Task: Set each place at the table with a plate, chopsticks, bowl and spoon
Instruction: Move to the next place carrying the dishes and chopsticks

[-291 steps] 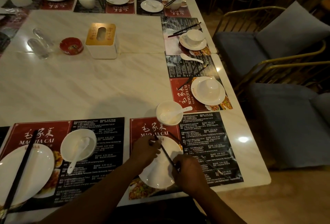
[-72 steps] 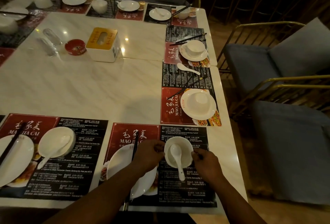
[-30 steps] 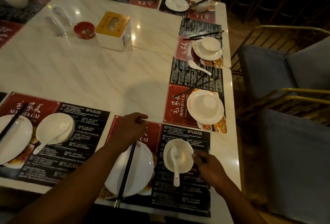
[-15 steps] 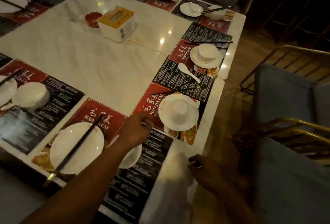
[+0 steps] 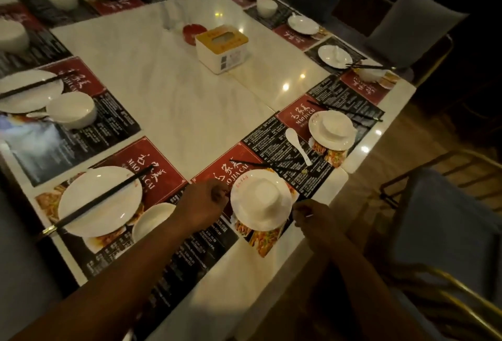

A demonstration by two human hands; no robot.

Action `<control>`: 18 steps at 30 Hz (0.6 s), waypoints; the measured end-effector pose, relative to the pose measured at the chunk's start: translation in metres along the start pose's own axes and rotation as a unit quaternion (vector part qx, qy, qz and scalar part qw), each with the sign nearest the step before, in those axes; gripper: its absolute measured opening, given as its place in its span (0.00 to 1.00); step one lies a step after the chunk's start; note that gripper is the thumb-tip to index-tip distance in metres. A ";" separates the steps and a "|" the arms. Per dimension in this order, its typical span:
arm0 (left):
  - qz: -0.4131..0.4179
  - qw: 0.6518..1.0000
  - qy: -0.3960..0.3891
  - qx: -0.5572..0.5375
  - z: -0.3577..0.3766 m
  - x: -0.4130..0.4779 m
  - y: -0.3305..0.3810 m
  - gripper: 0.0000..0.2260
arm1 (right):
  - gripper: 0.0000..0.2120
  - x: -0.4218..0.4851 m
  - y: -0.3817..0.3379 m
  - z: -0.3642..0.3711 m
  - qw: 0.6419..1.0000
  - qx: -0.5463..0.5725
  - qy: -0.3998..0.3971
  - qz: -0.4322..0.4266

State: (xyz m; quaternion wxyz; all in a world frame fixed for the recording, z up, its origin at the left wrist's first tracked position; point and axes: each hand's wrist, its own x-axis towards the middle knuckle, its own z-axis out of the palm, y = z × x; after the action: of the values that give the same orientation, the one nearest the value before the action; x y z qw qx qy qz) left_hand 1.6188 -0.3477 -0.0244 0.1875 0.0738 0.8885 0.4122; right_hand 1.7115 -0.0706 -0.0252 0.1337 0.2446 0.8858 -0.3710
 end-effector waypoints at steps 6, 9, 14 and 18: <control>-0.004 0.999 -0.007 -0.045 0.027 0.023 0.010 0.13 | 0.07 0.051 -0.021 -0.029 0.991 -0.121 0.015 -0.047; -0.022 0.999 0.007 -0.047 0.035 0.030 0.011 0.14 | 0.08 0.071 -0.021 -0.042 0.990 -0.129 0.018 -0.050; -0.046 0.997 0.048 -0.036 0.049 0.036 0.018 0.10 | 0.04 0.114 -0.014 -0.063 0.979 -0.169 -0.015 -0.115; -0.099 0.992 0.080 -0.011 0.062 0.050 0.030 0.03 | 0.04 0.168 -0.010 -0.075 0.969 -0.179 -0.050 -0.165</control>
State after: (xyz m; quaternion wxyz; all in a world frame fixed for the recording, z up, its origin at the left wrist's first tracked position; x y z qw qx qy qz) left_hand 1.5972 -0.2704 -0.0522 0.1569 -0.0501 0.8989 0.4061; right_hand 1.5602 0.0340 -0.0376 0.1568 0.0484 0.9580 -0.2353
